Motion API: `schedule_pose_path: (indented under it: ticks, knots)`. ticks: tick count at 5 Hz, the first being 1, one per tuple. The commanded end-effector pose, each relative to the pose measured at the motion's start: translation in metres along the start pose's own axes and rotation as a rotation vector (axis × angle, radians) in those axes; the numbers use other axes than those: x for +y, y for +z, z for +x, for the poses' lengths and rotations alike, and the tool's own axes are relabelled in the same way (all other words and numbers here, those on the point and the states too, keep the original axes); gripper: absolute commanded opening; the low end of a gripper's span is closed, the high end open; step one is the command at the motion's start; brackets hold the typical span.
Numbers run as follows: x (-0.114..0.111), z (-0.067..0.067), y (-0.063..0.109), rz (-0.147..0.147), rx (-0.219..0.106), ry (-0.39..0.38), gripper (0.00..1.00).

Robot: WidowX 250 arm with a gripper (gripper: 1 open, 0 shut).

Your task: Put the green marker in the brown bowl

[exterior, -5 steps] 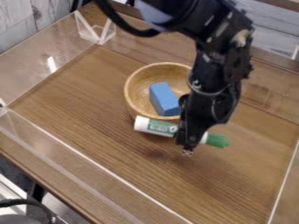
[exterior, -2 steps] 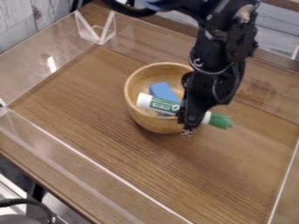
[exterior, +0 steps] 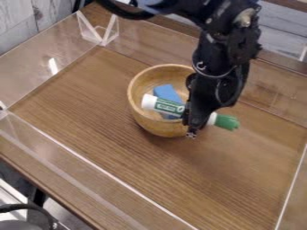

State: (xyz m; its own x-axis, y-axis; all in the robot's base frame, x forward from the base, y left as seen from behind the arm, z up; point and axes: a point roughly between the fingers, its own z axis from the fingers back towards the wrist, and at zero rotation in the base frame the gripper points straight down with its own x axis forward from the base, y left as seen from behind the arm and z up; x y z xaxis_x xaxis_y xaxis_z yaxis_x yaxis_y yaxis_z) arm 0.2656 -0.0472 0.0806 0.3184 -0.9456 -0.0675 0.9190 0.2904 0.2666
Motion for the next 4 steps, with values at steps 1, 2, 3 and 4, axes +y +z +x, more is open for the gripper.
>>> schedule_pose_path:
  ticks: [1,2,3,4]
  knots:
    - [0.0097,-0.0022,0.0116,0.061,-0.030,0.019,0.00]
    - [0.0102,-0.0028,0.0108,0.069,-0.035,0.022,0.00]
    - [0.0100,-0.0036,0.0106,0.074,-0.039,0.026,0.00]
    - [0.0099,-0.0040,0.0098,0.079,-0.044,0.030,0.00]
